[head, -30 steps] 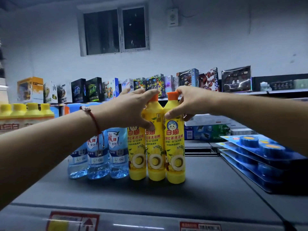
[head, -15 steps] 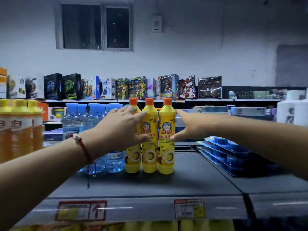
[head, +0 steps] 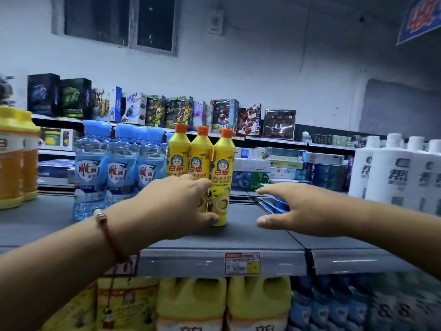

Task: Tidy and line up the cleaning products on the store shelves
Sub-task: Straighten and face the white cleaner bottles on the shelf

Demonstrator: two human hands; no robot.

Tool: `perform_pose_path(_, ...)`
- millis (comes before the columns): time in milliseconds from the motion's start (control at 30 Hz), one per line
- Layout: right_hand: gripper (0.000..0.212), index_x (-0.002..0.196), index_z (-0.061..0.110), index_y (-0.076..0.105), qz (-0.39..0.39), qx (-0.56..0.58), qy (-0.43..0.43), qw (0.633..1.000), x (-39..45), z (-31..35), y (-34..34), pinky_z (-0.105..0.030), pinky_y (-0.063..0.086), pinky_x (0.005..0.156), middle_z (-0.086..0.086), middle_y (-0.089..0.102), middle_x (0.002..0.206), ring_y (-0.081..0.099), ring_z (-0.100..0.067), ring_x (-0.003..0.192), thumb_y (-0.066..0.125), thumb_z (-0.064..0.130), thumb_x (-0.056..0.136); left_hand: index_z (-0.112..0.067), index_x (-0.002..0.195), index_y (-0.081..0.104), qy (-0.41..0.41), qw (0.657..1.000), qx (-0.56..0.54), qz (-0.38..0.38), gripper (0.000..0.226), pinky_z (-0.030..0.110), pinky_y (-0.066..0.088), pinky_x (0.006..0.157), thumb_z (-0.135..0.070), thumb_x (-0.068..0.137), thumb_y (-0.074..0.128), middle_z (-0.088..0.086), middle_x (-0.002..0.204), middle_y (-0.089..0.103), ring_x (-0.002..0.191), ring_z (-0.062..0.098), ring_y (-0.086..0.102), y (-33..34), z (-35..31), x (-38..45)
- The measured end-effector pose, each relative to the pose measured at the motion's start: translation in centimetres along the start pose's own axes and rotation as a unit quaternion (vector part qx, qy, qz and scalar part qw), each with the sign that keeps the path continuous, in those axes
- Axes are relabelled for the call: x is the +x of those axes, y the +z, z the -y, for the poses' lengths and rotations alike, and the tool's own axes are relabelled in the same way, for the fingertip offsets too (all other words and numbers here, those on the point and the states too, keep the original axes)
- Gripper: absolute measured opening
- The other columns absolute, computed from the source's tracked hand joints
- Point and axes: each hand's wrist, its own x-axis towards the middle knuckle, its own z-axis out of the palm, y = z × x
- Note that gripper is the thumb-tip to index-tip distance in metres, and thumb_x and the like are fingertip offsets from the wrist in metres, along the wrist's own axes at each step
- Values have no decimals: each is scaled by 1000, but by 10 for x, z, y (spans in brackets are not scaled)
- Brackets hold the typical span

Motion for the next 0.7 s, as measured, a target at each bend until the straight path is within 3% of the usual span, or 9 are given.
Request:
perform_pose_path(133, 67, 152, 35, 36, -23, 45, 10, 999, -30, -36, -2, -30, 30, 116, 14, 37, 157, 36, -8, 142, 43, 67, 93, -39, 154, 24, 7, 1000, -11, -8, 80, 42, 45, 106, -73, 87, 51, 0, 152, 39, 134, 24, 45, -7, -43, 11)
perform_pose_path(233, 56, 147, 30, 45, -29, 59, 15, 998, -57, -72, -1, -33, 34, 115, 8, 47, 151, 44, -13, 137, 44, 59, 98, -41, 153, 24, 24, 1000, -7, 1, 80, 41, 44, 107, -75, 86, 50, -3, 154, 37, 136, 23, 43, -9, -90, 22)
perform_pose_path(433, 71, 157, 32, 25, -32, 51, 22, 998, -122, -175, -7, -23, 24, 115, 11, 28, 163, 29, -8, 147, 52, 56, 97, -42, 154, 23, 45, 999, 12, 25, 79, 40, 44, 106, -76, 87, 46, -5, 152, 40, 136, 21, 45, -8, -214, 54)
perform_pose_path(700, 78, 157, 27, 25, -40, 17, 25, 999, -179, -313, -16, -23, 25, 114, 7, 30, 162, 32, -10, 145, 61, 54, 93, -40, 155, 24, 72, 997, -3, 3, 78, 37, 45, 102, -74, 89, 46, -6, 154, 40, 135, 21, 47, -7, -370, 103)
